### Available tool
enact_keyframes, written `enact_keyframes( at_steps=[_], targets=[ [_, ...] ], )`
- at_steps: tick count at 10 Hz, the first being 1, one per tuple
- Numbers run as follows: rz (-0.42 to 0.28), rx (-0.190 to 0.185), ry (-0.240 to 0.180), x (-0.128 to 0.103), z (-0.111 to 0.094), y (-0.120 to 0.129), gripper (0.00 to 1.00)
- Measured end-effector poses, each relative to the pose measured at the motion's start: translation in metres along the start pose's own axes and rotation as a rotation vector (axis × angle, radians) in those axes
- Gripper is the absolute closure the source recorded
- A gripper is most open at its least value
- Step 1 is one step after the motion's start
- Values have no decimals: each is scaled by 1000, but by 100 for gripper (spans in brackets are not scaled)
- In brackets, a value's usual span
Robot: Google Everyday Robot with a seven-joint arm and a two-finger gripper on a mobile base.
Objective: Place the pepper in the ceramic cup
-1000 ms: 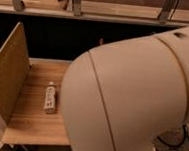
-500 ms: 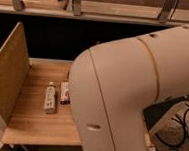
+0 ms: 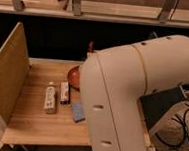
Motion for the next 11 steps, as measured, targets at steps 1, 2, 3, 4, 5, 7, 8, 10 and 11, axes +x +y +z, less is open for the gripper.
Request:
enact_keyframes(
  at_steps=[1, 2, 3, 4, 5, 7, 8, 10, 11],
  targets=[
    [-1, -34, -5, 4, 7, 0, 86],
    [2, -55, -5, 10, 12, -2, 86],
    [9, -66, -10, 14, 14, -9, 86],
    [16, -75, -16, 17, 17, -17, 86],
    [21, -89, -24, 18, 24, -24, 86],
    [32, -116, -29, 23, 38, -29, 86],
    [43, -131, -34, 27, 46, -31, 86],
    [50, -148, -34, 30, 54, -30, 86],
    [51, -155, -27, 34, 57, -27, 86]
  ],
)
